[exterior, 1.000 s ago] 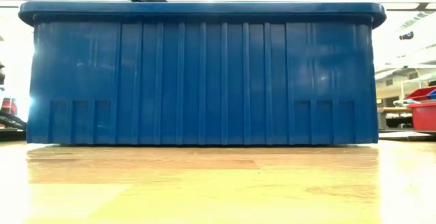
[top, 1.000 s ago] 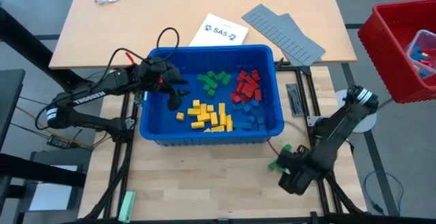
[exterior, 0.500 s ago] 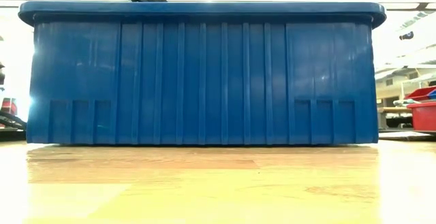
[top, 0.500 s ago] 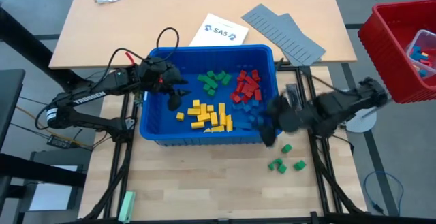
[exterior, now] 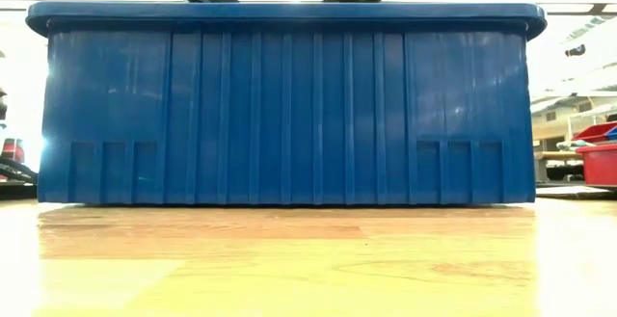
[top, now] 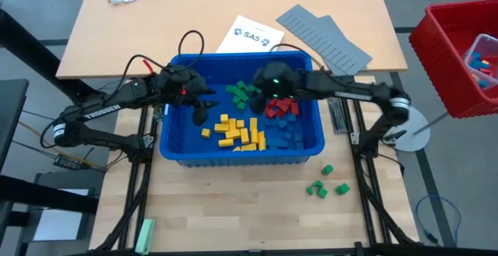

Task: Sort blocks
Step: Remove the green block from the blue bin

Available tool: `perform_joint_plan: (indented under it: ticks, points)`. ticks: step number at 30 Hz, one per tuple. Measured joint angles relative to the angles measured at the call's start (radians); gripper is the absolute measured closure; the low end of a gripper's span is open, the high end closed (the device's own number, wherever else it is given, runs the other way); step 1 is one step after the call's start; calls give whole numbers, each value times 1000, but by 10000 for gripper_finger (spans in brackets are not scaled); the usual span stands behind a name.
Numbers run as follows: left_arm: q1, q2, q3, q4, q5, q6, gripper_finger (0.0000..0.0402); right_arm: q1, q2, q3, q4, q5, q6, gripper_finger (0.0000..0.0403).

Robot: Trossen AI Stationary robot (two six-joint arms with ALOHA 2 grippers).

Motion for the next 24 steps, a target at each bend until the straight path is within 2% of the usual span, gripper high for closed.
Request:
perform_joint_plan:
  ticks: [6, 12, 17, 24]
  points:
    - [0, 0, 0, 23, -21, -4, 190, -100, 164, -1, 89, -146, -51, 200]
    - [26, 54, 1, 47, -63, -26, 190, -124, 191, -2, 88, -168, -64, 210]
    - [68, 172, 18, 45, -44, -25, 190, -124, 71, -1, 61, -148, -103, 218]
    - [99, 382, 177, 32, 25, 77, 190, -118, -175, 0, -23, -105, -149, 222]
